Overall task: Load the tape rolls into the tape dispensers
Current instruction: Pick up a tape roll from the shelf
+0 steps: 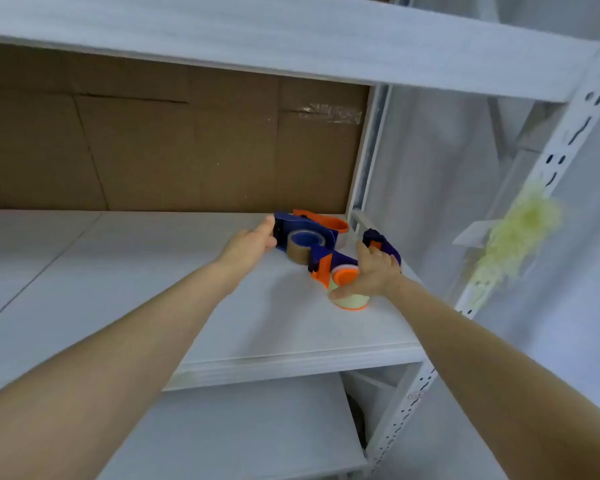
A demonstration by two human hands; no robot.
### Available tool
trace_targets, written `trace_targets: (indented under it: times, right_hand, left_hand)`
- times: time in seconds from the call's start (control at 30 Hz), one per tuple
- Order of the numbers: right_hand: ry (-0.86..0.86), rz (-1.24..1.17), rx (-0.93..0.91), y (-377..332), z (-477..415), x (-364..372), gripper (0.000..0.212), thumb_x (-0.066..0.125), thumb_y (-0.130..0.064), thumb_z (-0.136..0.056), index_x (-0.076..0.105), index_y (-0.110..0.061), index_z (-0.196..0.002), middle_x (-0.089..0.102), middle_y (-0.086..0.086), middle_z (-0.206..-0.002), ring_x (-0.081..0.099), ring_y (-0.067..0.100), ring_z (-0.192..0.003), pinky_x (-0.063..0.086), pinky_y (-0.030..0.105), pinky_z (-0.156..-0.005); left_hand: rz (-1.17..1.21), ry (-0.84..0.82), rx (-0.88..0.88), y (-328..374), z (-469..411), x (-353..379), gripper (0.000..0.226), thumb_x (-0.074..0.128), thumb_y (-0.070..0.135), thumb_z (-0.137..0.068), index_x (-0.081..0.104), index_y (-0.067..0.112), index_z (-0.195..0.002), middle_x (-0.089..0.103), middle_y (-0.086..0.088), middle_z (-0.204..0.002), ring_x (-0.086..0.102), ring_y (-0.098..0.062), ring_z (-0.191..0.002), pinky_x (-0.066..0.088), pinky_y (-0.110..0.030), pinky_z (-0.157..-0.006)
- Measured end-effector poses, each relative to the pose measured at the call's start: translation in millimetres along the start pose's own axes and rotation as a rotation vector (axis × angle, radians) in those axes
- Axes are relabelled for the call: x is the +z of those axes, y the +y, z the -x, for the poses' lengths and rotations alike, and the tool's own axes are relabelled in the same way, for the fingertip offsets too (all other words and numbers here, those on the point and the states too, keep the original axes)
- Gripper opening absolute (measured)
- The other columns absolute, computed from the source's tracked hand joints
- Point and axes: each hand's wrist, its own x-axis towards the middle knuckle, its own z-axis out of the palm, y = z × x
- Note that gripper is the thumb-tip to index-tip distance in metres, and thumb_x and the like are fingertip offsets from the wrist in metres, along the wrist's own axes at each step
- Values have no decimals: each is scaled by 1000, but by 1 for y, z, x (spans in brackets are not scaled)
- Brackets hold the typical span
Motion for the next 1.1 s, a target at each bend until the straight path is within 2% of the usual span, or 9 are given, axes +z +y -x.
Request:
trace_targets:
  times: [0.1, 0.2, 0.4, 0.47, 0.57, 0.67, 0.8, 0.9, 1.1]
  right_hand:
    - [11, 156, 16, 1, -2, 15, 129, 71, -75, -49, 7, -18, -146, 30, 11, -149, 26, 34, -139, 15, 51, -116]
    - [30, 208, -6, 2, -1, 25, 121, 69, -71, -58, 7, -16, -147, 25, 11, -153, 20, 33, -142, 5, 51, -117]
    - [208, 115, -69, -10, 15, 39, 94, 64, -61, -72, 19, -22, -144, 36, 16, -140, 33, 36, -131, 23, 46, -110]
    - [282, -43, -132, -17, 24, 45, 91, 67, -55, -72, 22, -22, -144, 38, 14, -136, 36, 34, -126, 32, 42, -104]
    - [294, -590, -188, -30, 42, 47, 88, 77, -41, -71, 26, -26, -141, 39, 7, -132, 41, 24, -123, 40, 35, -98]
    - [136, -1168, -170, -48, 62, 41, 62, 73, -30, -79, 33, -33, -127, 52, -2, -114, 56, 10, -101, 49, 22, -83]
    - [-179, -1629, -74, -61, 74, 43, 41, 62, -31, -86, 43, -25, -123, 57, 4, -116, 59, 20, -104, 51, 41, -94]
    - [-233, -1714, -77, -64, 77, 44, 31, 60, -31, -87, 48, -21, -114, 58, 7, -117, 58, 25, -109, 52, 43, -93]
    - [-211, -1514, -150, -63, 83, 45, 39, 59, -36, -88, 53, -16, -121, 61, 7, -119, 59, 24, -112, 52, 40, -94]
  left_hand:
    - [-2, 4, -29, -8, 3, 5, 53, 35, 51, -95, 66, 9, -108, 62, -8, -121, 54, -20, -105, 34, -27, -88]
    - [-11, -25, -53, -18, 6, 11, 53, 35, 50, -96, 65, 9, -111, 61, -7, -119, 54, -19, -107, 36, -28, -90]
    - [25, -27, -124, -30, 14, 12, 49, 38, 46, -96, 61, 8, -117, 61, -7, -118, 53, -18, -103, 38, -28, -89]
    - [62, -35, -153, -34, 19, 12, 46, 42, 41, -96, 56, 8, -124, 60, -8, -120, 54, -19, -102, 39, -29, -87]
    - [158, -32, -178, -41, 25, 13, 39, 46, 35, -96, 50, 15, -130, 59, -5, -114, 56, -21, -101, 43, -31, -86]
    - [319, -63, -218, -42, 30, 15, 42, 52, 38, -92, 48, 22, -130, 56, -7, -120, 56, -25, -109, 46, -36, -93]
    - [510, -174, -249, -42, 36, 16, 47, 58, 47, -85, 51, 26, -126, 59, -9, -122, 57, -27, -112, 49, -44, -93]
    - [540, -198, -235, -42, 39, 14, 49, 62, 50, -82, 52, 28, -126, 60, -7, -120, 59, -27, -110, 53, -48, -88]
    - [498, -150, -212, -45, 44, 10, 54, 66, 45, -81, 50, 25, -128, 58, -6, -123, 57, -26, -111, 55, -46, -80]
